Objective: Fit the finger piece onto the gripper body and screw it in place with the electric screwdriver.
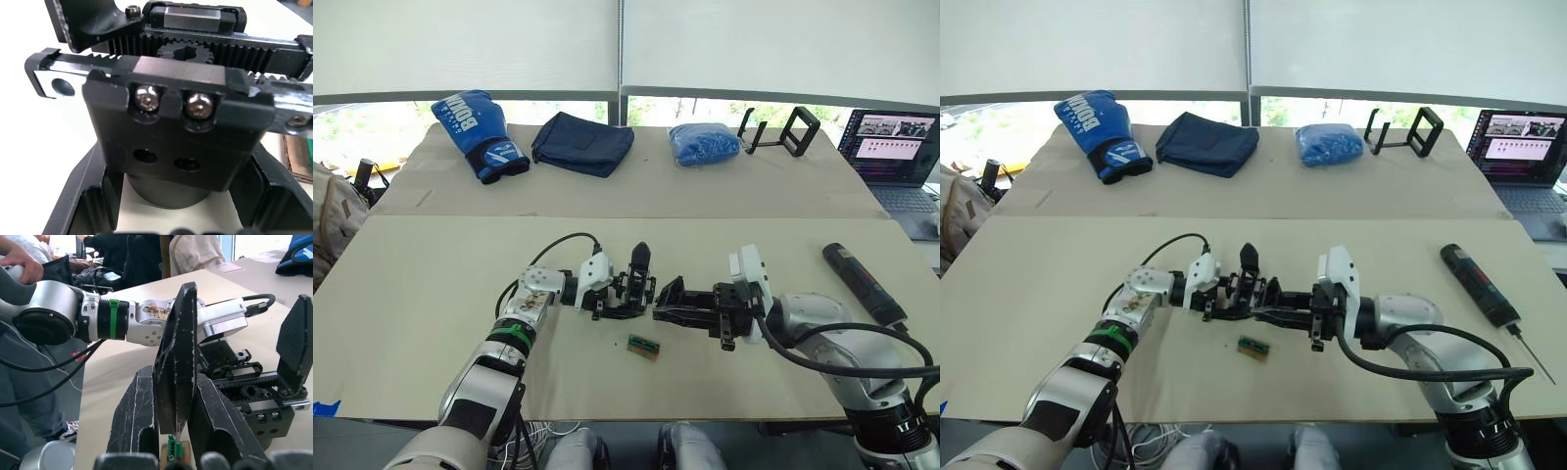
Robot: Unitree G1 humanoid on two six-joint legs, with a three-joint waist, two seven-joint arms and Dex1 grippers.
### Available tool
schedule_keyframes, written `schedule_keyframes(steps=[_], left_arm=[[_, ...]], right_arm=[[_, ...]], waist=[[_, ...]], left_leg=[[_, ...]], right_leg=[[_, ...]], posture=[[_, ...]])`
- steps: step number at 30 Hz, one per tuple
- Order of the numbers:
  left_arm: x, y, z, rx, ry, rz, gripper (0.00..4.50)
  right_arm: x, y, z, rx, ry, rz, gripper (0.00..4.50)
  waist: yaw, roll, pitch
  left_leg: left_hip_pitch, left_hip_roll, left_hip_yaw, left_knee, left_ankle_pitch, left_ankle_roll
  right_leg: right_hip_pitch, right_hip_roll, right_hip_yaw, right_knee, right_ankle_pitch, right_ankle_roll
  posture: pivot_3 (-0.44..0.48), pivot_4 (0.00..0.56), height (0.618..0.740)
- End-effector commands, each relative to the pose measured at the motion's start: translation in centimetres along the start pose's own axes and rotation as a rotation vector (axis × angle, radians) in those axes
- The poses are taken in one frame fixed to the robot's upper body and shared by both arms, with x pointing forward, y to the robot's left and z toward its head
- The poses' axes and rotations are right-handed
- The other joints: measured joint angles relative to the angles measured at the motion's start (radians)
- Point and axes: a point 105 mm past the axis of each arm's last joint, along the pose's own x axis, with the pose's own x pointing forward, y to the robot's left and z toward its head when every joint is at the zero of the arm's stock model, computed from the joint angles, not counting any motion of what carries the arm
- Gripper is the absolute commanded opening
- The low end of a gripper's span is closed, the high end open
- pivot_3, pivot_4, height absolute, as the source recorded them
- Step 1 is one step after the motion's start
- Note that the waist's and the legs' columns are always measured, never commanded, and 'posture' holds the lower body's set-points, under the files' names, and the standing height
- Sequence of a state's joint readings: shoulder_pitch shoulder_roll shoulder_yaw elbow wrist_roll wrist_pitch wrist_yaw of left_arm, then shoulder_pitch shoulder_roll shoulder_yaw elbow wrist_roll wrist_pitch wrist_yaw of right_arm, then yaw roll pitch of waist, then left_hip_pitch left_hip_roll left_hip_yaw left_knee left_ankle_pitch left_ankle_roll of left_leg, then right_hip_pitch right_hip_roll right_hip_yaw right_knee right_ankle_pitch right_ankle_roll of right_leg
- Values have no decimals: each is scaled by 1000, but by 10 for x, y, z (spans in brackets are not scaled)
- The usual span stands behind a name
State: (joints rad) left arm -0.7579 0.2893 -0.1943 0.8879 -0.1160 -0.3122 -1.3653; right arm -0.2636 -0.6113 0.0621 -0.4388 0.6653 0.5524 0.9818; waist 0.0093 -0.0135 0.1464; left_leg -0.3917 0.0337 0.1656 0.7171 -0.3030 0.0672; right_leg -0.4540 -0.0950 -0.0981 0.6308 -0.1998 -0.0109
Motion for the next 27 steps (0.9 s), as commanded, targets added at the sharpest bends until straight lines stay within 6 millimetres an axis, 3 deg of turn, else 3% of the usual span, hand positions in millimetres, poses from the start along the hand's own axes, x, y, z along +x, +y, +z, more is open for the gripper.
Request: schedule_keyframes(steps=[1, 6, 13, 20, 27], left_arm=[[3, 3, 6, 41, -6, 10, 2344], [5, 4, 5, 13, -17, 28, 2344], [1, 3, -1, -13, 15, 33, 2344], [2, 1, -4, -23, 21, 36, 2344], [1, -2, -6, -25, 27, 30, 2344]], right_arm=[[11, -4, 14, -119, -47, 20, 424], [40, -19, 15, -152, -87, 39, 424], [54, -36, 7, -170, -49, 63, 424], [51, -34, -11, -144, 27, 92, 424], [48, -35, -13, -133, 30, 79, 424]], waist=[[-2, 0, 0], [-3, 0, 0], [-5, 0, 0], [-9, 0, 0], [-12, 0, 0]], left_leg=[[0, 0, 0, 0, 0, 0], [0, 0, 0, 2, 0, 0], [-2, 0, 1, 5, -1, 2], [-2, 0, 0, 5, -1, 1], [-2, 0, 0, 5, -1, 1]], right_leg=[[0, 0, 0, 0, 0, 0], [0, 0, 0, 1, 0, 0], [0, 0, -1, 1, 2, 3], [0, 0, -1, 1, 2, 3], [0, 0, -1, 2, 2, 3]], posture=[[0, 150, 740], [0, 150, 740], [0, 150, 740], [0, 150, 740], [0, 150, 740]])
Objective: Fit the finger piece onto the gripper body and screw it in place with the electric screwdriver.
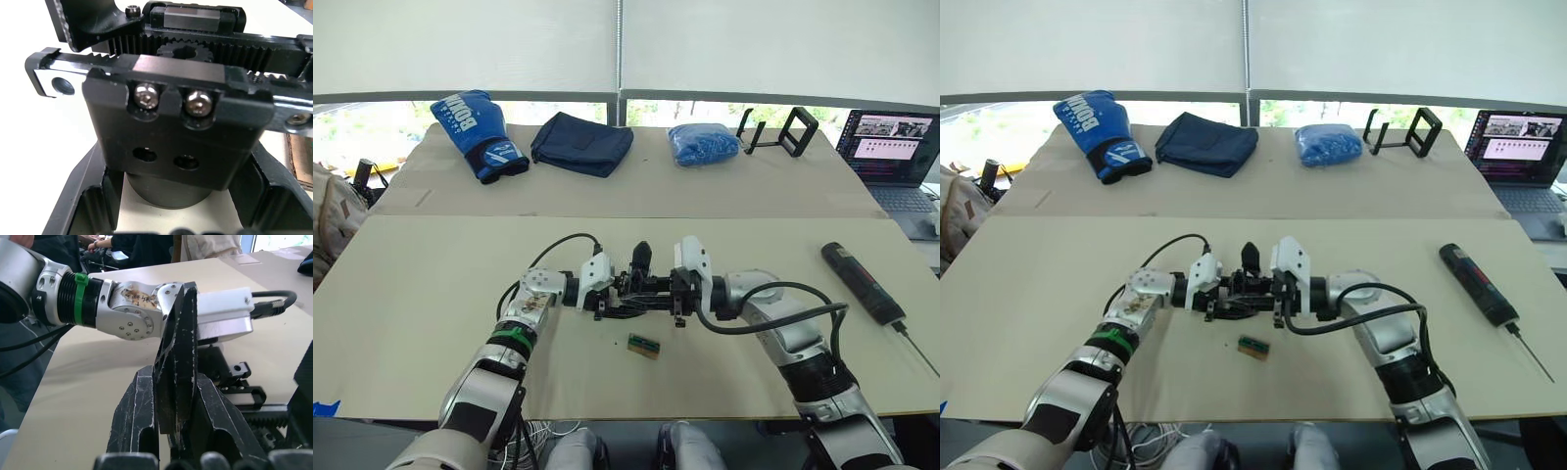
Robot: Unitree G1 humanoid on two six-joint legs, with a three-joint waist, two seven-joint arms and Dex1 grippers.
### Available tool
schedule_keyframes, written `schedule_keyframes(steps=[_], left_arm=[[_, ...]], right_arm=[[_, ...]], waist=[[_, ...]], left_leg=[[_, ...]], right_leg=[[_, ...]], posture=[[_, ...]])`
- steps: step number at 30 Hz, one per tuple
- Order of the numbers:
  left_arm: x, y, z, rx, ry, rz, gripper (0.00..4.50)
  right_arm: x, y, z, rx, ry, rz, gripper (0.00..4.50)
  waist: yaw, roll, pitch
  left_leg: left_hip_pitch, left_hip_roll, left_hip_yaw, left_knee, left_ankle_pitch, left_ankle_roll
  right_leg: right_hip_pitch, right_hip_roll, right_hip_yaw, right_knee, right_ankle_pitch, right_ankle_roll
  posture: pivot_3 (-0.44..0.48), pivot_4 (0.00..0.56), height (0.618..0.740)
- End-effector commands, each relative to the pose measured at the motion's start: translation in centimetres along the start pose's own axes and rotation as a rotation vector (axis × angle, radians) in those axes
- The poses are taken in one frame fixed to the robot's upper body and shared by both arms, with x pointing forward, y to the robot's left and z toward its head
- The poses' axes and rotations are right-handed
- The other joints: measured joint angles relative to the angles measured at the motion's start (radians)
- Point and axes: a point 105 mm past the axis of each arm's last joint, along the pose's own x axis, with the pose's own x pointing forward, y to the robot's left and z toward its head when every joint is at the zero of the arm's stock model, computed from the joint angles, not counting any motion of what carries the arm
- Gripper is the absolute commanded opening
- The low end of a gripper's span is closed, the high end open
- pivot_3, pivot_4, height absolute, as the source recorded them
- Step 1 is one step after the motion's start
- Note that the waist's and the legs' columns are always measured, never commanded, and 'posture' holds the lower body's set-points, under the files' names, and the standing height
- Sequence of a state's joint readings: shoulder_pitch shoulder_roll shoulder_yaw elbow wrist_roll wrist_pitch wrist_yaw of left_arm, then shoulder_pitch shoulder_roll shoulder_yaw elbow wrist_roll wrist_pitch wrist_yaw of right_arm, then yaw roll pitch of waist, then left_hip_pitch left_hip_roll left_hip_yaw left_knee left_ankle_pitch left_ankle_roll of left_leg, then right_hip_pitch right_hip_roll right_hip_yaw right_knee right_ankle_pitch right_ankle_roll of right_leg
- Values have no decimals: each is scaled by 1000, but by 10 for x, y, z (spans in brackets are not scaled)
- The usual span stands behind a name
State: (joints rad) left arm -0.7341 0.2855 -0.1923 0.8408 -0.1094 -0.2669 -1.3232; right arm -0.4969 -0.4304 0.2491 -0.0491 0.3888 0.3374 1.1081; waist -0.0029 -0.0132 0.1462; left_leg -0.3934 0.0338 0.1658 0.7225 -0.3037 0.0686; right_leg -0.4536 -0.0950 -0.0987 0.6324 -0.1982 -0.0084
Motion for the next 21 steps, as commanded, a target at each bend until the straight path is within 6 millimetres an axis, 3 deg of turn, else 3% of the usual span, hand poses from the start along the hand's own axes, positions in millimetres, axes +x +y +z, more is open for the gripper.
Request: schedule_keyframes(steps=[1, 21], left_arm=[[-1, -3, -5, -3, 26, -5, 2344], [-3, -6, -6, -13, 31, -7, 2344]], right_arm=[[-2, -4, 12, -33, -35, -26, 424], [-7, -9, -8, 14, 55, -72, 424]], waist=[[0, 0, 0], [-2, 0, 0]], left_leg=[[0, 0, 0, 0, 0, 0], [2, 0, 0, 0, 0, 0]], right_leg=[[0, 0, 0, 0, 0, 0], [2, 0, 0, 0, 0, 0]], posture=[[0, 150, 740], [0, 150, 740]])
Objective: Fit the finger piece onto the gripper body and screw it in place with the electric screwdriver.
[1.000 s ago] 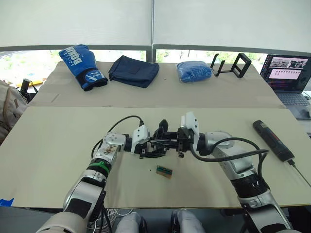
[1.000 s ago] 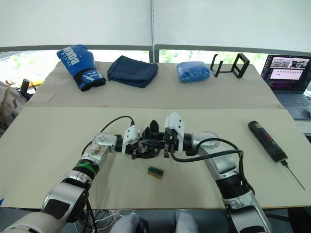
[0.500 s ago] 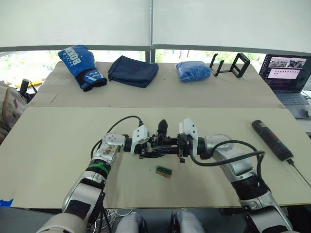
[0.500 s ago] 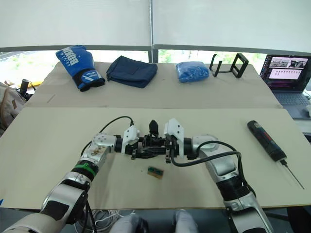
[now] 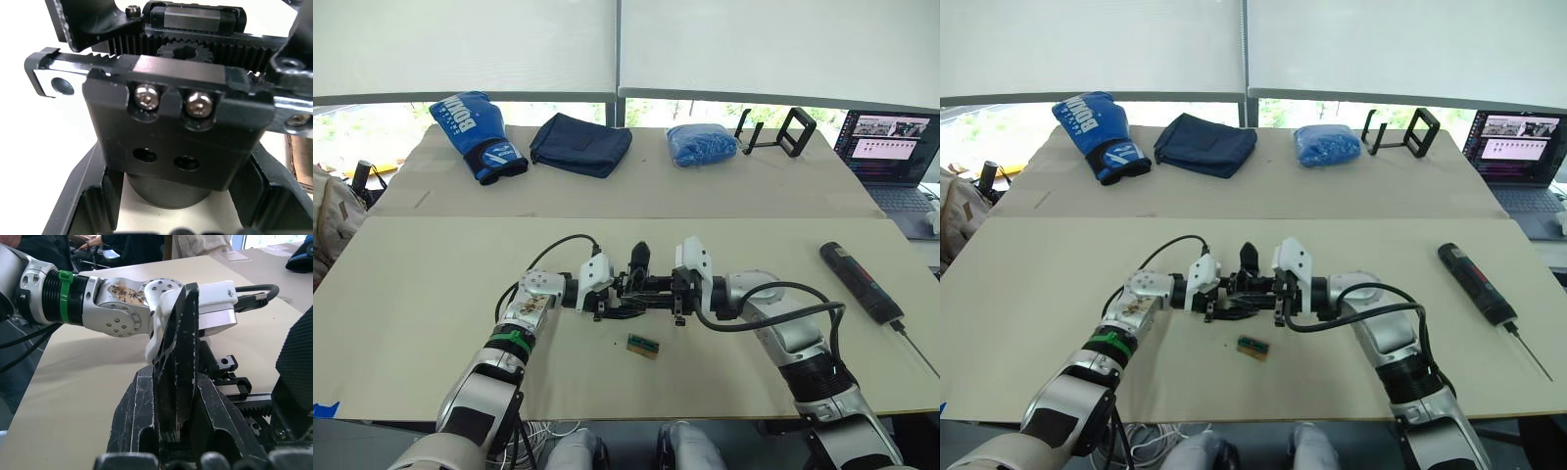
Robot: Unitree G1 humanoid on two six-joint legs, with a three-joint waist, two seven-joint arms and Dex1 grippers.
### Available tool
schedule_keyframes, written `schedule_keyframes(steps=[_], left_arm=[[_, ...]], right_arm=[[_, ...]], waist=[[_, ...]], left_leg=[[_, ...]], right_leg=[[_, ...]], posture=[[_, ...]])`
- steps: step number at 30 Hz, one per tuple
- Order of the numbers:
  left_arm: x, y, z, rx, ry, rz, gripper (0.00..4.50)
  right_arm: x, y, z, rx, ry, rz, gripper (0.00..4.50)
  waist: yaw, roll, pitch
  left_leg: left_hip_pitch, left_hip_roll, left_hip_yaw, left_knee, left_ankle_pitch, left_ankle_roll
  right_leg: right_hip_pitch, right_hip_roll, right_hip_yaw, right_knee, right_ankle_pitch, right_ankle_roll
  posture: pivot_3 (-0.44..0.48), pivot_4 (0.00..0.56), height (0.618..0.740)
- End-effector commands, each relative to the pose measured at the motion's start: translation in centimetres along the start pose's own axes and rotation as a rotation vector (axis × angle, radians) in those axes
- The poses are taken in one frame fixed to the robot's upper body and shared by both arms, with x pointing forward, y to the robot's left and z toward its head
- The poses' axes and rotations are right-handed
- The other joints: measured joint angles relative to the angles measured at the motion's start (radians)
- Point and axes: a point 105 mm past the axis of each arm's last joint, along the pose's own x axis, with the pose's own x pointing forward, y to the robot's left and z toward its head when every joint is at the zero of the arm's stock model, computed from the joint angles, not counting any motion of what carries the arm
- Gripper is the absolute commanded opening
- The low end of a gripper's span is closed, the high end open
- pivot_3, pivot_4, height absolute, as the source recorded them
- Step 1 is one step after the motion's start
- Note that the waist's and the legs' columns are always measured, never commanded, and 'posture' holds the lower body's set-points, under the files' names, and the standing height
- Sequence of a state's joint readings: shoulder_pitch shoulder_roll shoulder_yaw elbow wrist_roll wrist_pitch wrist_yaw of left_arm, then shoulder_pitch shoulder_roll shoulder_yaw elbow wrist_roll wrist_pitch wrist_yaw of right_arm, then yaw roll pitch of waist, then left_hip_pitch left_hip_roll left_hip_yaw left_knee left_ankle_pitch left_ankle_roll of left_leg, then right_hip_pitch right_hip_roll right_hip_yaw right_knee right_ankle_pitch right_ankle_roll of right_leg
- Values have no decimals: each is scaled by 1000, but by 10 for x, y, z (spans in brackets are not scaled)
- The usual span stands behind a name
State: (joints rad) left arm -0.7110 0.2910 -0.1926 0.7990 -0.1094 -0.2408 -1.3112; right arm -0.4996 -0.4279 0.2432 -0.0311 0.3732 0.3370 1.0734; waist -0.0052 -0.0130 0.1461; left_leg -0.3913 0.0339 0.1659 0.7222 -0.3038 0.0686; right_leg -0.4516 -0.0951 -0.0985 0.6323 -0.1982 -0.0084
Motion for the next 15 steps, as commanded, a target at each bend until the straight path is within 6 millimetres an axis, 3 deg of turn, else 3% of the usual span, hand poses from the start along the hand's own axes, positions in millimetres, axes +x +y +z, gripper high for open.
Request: schedule_keyframes(steps=[1, 15], left_arm=[[-2, -4, -5, -4, 29, -19, 2344], [-5, -2, -5, -2, 28, -11, 2344]], right_arm=[[-6, -3, -7, 13, 54, -32, 424], [-7, -1, -8, 43, 111, -35, 424]], waist=[[0, 0, 0], [-4, 0, 0]], left_leg=[[0, 0, 0, 0, 0, 0], [1, 0, 0, -1, 0, 0]], right_leg=[[0, 0, 0, 0, 0, 0], [1, 0, 0, 0, 0, 0]], posture=[[0, 150, 740], [0, 150, 740]])
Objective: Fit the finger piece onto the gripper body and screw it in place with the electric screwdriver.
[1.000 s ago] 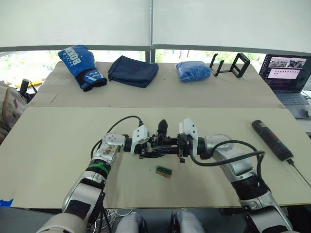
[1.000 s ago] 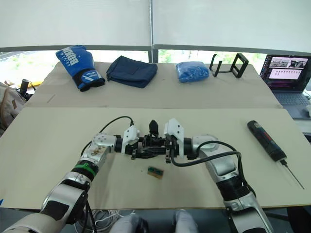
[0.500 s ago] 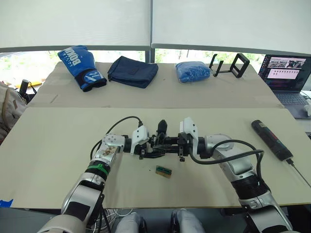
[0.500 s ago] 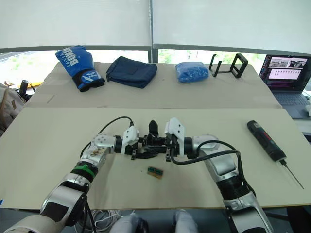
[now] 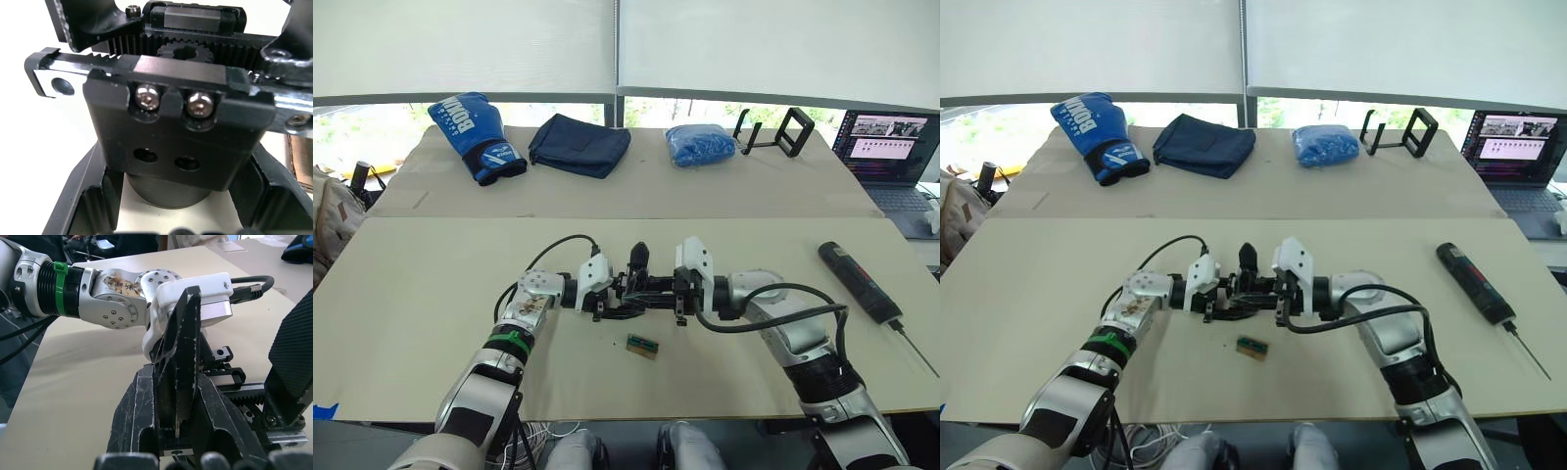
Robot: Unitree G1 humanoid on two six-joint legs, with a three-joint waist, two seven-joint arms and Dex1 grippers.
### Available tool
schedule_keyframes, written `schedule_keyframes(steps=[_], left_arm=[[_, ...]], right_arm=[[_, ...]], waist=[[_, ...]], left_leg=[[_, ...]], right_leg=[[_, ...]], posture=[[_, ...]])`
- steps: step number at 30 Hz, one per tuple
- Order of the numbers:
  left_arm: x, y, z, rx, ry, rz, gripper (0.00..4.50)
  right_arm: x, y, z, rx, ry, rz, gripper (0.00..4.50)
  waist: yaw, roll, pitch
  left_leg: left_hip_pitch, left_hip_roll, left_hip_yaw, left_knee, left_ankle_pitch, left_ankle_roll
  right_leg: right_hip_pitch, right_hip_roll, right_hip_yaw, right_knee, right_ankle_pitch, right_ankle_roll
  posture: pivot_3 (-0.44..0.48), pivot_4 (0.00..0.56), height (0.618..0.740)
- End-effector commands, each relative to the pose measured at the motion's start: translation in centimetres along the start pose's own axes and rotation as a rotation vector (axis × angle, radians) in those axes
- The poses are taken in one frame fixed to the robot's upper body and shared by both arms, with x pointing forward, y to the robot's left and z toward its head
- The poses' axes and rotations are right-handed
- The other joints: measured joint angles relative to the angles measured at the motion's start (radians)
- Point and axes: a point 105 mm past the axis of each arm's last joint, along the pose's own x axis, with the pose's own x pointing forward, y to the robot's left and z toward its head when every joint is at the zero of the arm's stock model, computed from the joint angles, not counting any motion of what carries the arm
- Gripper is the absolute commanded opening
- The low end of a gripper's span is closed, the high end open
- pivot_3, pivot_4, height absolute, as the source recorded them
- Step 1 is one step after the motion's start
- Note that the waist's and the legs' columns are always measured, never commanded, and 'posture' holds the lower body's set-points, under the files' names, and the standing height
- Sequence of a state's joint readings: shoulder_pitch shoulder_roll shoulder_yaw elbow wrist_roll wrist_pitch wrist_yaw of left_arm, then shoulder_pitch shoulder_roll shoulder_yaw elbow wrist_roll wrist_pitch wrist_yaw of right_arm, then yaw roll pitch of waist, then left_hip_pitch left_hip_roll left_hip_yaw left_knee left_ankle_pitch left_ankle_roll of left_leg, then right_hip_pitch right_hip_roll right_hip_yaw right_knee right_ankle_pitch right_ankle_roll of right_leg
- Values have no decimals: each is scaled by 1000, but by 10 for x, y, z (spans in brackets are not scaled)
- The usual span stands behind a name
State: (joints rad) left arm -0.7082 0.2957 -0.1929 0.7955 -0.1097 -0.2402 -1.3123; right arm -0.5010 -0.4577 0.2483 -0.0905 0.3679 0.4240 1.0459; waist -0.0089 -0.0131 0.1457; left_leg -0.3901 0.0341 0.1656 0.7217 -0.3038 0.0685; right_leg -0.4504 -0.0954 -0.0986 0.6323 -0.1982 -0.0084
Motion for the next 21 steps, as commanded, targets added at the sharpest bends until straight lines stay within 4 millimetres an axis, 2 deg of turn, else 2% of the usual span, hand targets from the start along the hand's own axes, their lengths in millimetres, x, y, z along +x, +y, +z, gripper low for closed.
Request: schedule_keyframes(steps=[1, 6, 13, 21], left_arm=[[-3, -2, -4, -2, 25, -12, 2344], [-3, -2, -4, -2, 24, -10, 2344], [-2, -3, -5, -5, 20, -7, 2344], [-2, -4, -6, -9, 21, -7, 2344]], right_arm=[[-3, -2, -8, 28, 62, -20, 424], [1, -5, -7, 30, 83, -29, 424], [0, -16, -18, -1, 159, -80, 424], [-2, -13, -24, 24, 196, -66, 424]], waist=[[-1, 0, 0], [-3, 0, 0], [-4, 0, -1], [-5, 0, -1]], left_leg=[[0, 0, 0, 0, 0, 0], [0, 0, 0, 0, 0, 0], [1, 0, 0, 0, 0, 0], [9, 1, -1, -1, 0, 0]], right_leg=[[0, 0, 0, 0, 0, 0], [0, 0, 0, 0, 0, 0], [1, 0, 0, 0, 0, 0], [9, -1, 0, -1, 0, 0]], posture=[[0, 150, 740], [0, 150, 740], [0, 150, 740], [0, 150, 740]])
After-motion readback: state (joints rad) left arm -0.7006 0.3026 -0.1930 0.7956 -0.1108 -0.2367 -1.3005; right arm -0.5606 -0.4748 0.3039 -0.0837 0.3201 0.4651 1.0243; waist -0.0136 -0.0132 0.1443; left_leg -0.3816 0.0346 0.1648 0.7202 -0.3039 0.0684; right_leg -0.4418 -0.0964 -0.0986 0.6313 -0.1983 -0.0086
